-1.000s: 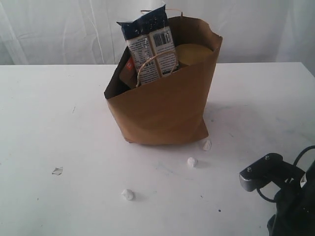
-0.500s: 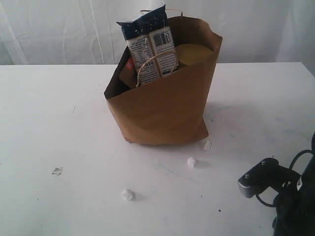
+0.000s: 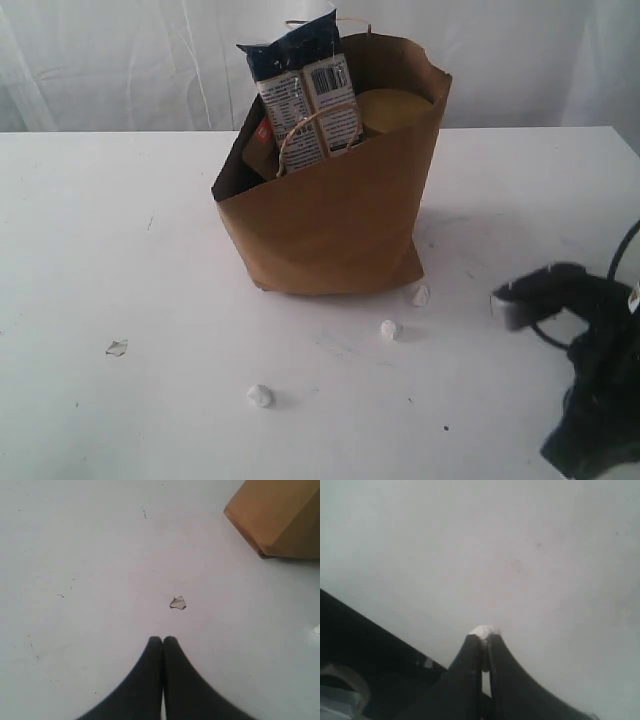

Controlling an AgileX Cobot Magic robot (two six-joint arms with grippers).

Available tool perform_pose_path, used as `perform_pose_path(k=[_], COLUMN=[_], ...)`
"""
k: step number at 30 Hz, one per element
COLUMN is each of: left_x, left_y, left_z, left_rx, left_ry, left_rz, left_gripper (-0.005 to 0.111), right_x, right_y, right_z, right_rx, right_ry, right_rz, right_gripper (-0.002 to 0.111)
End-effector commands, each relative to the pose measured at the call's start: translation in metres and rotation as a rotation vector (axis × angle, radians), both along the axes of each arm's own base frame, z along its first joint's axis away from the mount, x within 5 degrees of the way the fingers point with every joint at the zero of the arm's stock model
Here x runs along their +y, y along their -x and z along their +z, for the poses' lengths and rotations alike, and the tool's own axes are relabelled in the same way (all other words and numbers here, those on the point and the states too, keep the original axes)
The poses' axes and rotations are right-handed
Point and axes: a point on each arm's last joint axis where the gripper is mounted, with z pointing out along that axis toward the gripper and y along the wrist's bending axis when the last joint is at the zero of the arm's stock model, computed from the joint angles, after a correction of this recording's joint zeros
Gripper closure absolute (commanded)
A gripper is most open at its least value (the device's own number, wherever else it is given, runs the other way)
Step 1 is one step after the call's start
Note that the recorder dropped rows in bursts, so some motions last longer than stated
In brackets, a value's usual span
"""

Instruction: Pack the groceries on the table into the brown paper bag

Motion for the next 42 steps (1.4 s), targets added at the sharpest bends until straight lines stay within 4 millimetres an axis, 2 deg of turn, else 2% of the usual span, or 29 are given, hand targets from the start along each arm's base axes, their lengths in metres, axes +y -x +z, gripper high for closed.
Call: perform_pose_path(k=[1,8,10,13,16,21,24,26,31,34,36,39,40,41,42], left_x=[0.000,0.001,0.003,0.006,0.009,0.009,0.009,0.009,0.009,0.009,0.009,0.009,0.009,0.009,0.009], left_y=[0.000,-0.001,-0.002,-0.005,-0.006,-0.006,-0.006,-0.006,-0.006,-0.006,-0.006,-0.006,-0.006,-0.006,-0.006], left_z=[-0.001,0.001,0.004,0.010,0.014,0.014,0.014,0.014,0.014,0.014,0.014,0.014,0.014,0.014,0.014], left_rx=[0.004,-0.025,-0.060,-0.124,-0.173,-0.172,-0.170,-0.170,-0.170,-0.170,-0.170,-0.170,-0.170,-0.170,-0.170], left_ry=[0.009,0.002,0.003,0.004,0.005,0.003,0.003,0.003,0.003,0.003,0.003,0.007,0.007,0.007,0.007], left_rz=[0.001,0.016,0.038,0.077,0.107,0.106,0.105,0.105,0.105,0.105,0.105,0.106,0.106,0.106,0.106], left_gripper=[0.107,0.107,0.107,0.107,0.107,0.107,0.107,0.107,0.107,0.107,0.107,0.107,0.107,0.107,0.107], right_x=[0.019,0.059,0.063,0.064,0.070,0.090,0.095,0.096,0.090,0.085,0.080,0.063,0.047,0.037,0.022], right_y=[0.002,0.004,0.006,-0.012,-0.035,-0.082,-0.100,-0.107,-0.119,-0.123,-0.122,-0.119,-0.119,-0.118,-0.117], right_z=[0.063,0.179,0.206,0.229,0.229,0.197,0.182,0.177,0.171,0.171,0.172,0.171,0.168,0.166,0.161], right_rx=[-0.127,-0.250,-0.334,-0.556,-0.642,-0.649,-0.661,-0.690,-0.815,-0.883,-0.937,-0.983,-0.962,-0.938,-0.883], right_ry=[-0.279,-0.987,-1.062,-1.059,-1.037,-0.973,-0.924,-0.889,-0.769,-0.693,-0.611,-0.384,-0.217,-0.129,0.004], right_rz=[-0.111,-0.103,-0.044,-0.091,-0.089,-0.097,-0.066,-0.038,-0.027,-0.011,0.036,0.077,-0.011,-0.092,-0.237], right_gripper=[0.108,0.108,0.108,0.108,0.108,0.108,0.106,0.101,0.078,0.073,0.073,0.074,0.081,0.088,0.103])
